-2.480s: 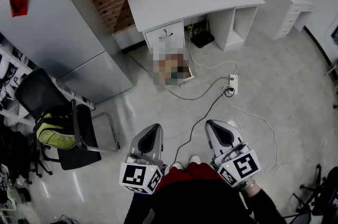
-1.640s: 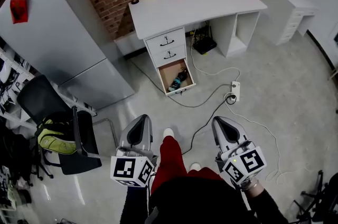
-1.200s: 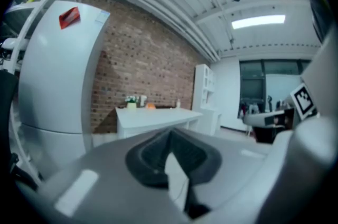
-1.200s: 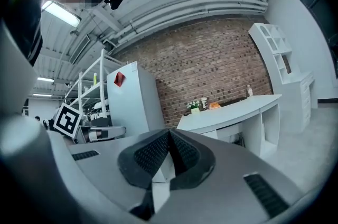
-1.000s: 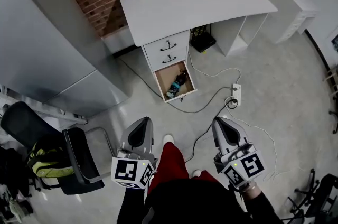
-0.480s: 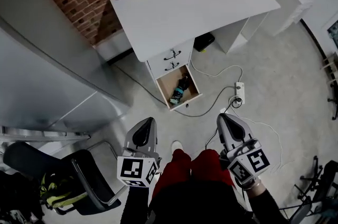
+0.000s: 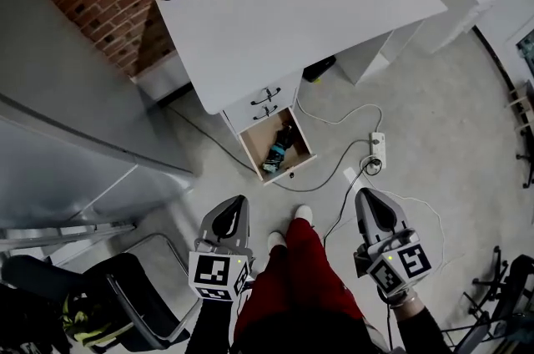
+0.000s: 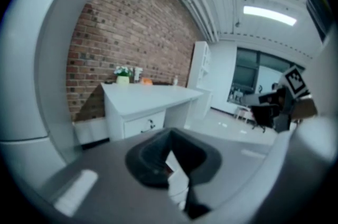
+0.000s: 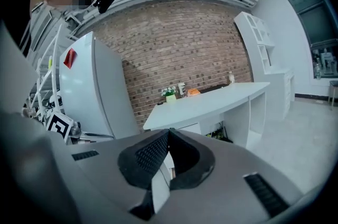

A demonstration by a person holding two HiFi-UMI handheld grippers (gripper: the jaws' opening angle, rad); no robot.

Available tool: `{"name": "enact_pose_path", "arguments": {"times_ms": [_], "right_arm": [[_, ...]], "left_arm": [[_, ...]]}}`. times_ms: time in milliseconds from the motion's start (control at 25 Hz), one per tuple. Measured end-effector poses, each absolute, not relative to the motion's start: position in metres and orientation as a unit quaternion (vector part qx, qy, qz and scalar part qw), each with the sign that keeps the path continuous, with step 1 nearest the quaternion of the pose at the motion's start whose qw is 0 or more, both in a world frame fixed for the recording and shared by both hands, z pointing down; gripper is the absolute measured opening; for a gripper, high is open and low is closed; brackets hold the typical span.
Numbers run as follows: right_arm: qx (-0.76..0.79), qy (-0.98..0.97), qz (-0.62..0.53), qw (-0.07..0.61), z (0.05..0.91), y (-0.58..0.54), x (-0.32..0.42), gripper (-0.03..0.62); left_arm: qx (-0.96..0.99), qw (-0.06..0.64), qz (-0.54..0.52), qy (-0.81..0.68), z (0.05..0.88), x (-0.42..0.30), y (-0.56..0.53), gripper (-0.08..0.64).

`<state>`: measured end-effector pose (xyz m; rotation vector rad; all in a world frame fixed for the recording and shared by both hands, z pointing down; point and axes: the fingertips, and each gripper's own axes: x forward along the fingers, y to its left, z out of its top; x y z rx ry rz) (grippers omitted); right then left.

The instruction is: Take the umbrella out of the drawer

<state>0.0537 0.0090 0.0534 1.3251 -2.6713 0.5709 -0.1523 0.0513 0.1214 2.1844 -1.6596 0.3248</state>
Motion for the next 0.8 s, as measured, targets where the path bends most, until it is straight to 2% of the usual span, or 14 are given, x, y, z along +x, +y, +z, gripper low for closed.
{"name": "enact_pose_path", "arguments": {"times_ms": [240, 800], "right_arm": [[0.456, -0.862, 0.203, 0.087, 0.114, -0.030, 0.074, -0.002], [0.448, -0.864, 0.213, 0.091, 0.276, -0.109, 0.080, -0.003]], "left_arm": [[0.779, 0.205, 0.144, -0.575, 0.174, -0.140, 0.011, 0.003], [0.783, 0.215, 0.175, -0.557, 0.343, -0.117, -0.080, 0.003]]}}
